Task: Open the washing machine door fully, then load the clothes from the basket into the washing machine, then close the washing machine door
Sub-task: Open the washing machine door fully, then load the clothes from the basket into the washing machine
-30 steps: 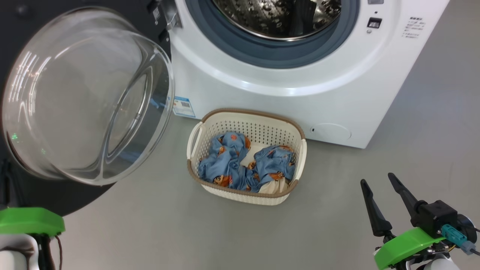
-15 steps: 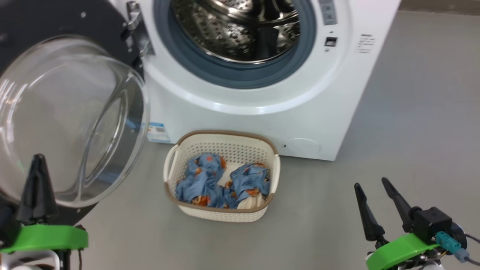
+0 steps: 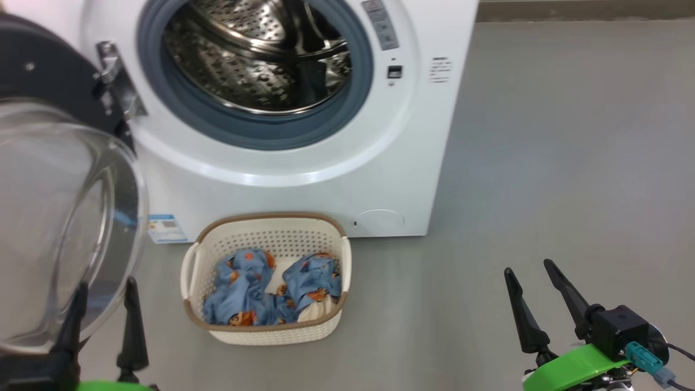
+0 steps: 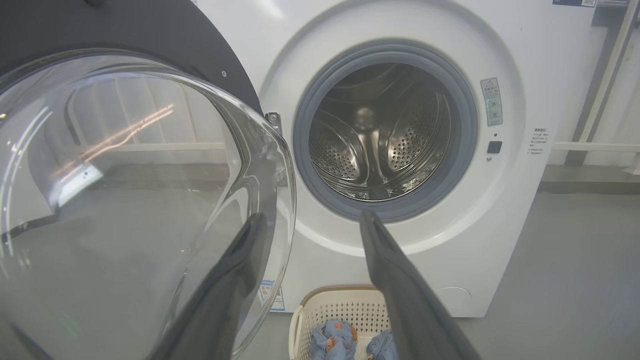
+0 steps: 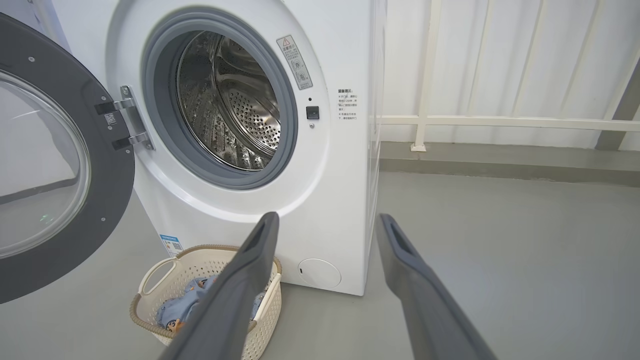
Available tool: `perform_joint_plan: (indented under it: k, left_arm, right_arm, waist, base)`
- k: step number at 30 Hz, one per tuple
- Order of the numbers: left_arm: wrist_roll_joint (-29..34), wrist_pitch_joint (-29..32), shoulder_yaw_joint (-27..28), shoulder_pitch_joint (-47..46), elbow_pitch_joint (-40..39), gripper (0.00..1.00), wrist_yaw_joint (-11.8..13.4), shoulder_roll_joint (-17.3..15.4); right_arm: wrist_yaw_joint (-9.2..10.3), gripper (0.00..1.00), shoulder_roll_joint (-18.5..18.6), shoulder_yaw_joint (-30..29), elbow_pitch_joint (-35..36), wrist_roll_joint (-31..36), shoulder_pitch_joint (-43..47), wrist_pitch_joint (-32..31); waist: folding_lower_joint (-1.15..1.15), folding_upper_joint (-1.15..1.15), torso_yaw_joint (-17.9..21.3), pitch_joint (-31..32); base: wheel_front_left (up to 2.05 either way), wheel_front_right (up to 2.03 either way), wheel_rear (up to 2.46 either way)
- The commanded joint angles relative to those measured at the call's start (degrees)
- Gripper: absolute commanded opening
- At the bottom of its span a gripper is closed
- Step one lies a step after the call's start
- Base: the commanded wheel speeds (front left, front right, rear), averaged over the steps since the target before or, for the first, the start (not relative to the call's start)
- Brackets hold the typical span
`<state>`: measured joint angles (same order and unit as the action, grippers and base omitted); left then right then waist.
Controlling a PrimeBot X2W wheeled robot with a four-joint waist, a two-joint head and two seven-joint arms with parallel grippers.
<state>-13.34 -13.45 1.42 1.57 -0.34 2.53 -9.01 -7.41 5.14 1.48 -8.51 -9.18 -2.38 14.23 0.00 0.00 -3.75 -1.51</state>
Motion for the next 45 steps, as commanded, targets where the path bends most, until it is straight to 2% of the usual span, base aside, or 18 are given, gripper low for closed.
perform_joint_plan:
  k: [1, 8, 16, 17, 31, 45]
  left_arm:
    - [0.16, -0.26, 2.06, -0.63, -1.78, 1.00, 0.42, -0.56]
    - [-0.33, -0.71, 2.20, 4.69, -2.08, 1.00, 1.56, 1.04]
    - [-1.76, -1.11, 1.58, 7.24, -1.68, 1.00, 1.37, 2.56]
    - [-1.30, -1.17, 1.70, 7.44, -1.22, 1.00, 2.11, 2.69]
    - [-0.52, -1.42, 1.68, 6.67, 1.29, 1.00, 2.85, 2.53]
    - [-0.67, -1.51, 1.39, 5.78, 2.05, 1.00, 2.47, 2.56]
  right_arm:
    - [-0.08, 1.00, -0.06, 1.84, 1.68, 0.23, -0.75, 0.57]
    - [-0.08, 1.00, -0.27, 2.44, 2.51, 0.12, 0.39, 0.58]
    - [-0.08, 1.00, -0.43, 1.59, 3.92, 0.59, 1.90, 0.45]
    - [-0.08, 1.00, -0.49, 1.36, 4.29, 0.77, 2.29, 0.35]
    - [-0.08, 1.00, -1.00, 0.29, 5.03, 2.00, 3.65, 0.13]
    - [-0.08, 1.00, -1.48, 0.16, 4.64, 2.50, 3.69, 0.26]
  waist:
    - [0.00, 0.00, 2.06, 0.62]
    - [0.00, 0.00, 4.30, 1.85]
    - [0.00, 0.00, 4.80, 2.28]
    - [0.00, 0.00, 4.77, 2.29]
    - [0.00, 0.00, 4.45, 2.21]
    - [0.00, 0.00, 4.46, 1.99]
  base:
    - [0.00, 0.00, 0.00]
    - [0.00, 0.00, 0.00]
    - [0.00, 0.00, 0.00]
    - [0.00, 0.00, 0.00]
    - [0.00, 0.00, 0.00]
    - [0.00, 0.00, 0.00]
